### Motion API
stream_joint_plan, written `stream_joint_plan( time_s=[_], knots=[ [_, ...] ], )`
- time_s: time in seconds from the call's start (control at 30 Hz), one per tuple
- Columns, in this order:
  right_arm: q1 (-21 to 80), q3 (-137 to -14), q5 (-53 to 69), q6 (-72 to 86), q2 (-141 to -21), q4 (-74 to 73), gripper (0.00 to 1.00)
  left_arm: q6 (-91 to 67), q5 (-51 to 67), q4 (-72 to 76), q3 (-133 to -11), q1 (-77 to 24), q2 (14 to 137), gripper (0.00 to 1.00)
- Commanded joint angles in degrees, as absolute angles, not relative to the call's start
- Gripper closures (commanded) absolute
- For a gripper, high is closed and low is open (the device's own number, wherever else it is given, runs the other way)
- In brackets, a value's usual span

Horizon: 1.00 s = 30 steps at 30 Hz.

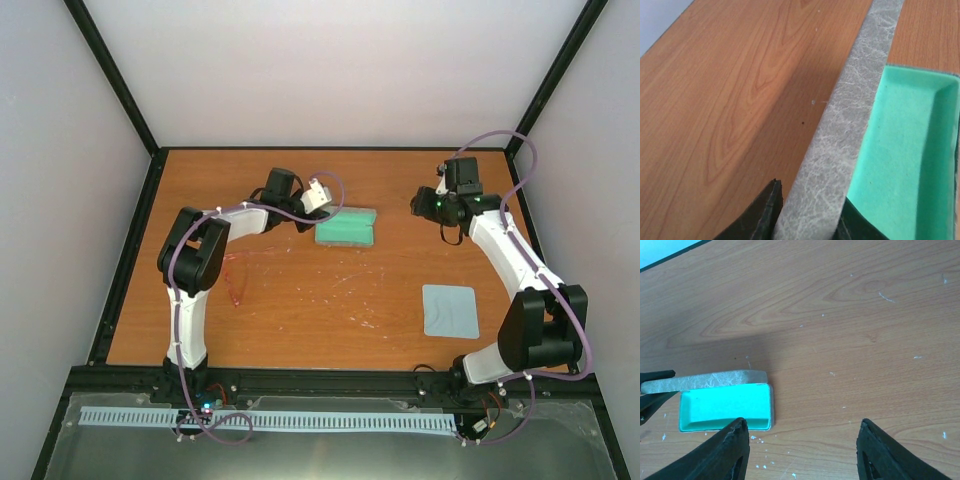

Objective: Organize the sunglasses
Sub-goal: Place the sunglasses case at the center of the board.

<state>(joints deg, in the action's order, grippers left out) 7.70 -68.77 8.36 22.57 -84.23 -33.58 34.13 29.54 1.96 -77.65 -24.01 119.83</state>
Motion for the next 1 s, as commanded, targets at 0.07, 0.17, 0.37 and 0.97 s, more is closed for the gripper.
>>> stream_joint_plan(
  time_s=[0.07, 0.17, 0.37, 0.97],
  knots=[
    [7.82, -67.76, 7.71, 23.01, -82.52, -32.66, 0.41, 37.36, 28.25, 4.11, -75.64, -24.26, 117.98, 0.70],
    [7.82, -67.86, 7.91, 22.70, -82.86, -32.83, 0.39, 37.64, 27.82, 4.47, -74.29, -24.26, 116.99, 0.64],
    [7.75, -68.09, 3.71, 23.94, -82.42, -35.23, 0.35, 35.95, 25.51, 6.58, -71.41, -24.26, 112.83, 0.42],
    [-4.70, -53.04, -0.60, 32.75, -79.14, -55.21, 0.54, 18.57, 28.64, -1.60, -79.64, -23.58, 96.85, 0.47]
  ],
)
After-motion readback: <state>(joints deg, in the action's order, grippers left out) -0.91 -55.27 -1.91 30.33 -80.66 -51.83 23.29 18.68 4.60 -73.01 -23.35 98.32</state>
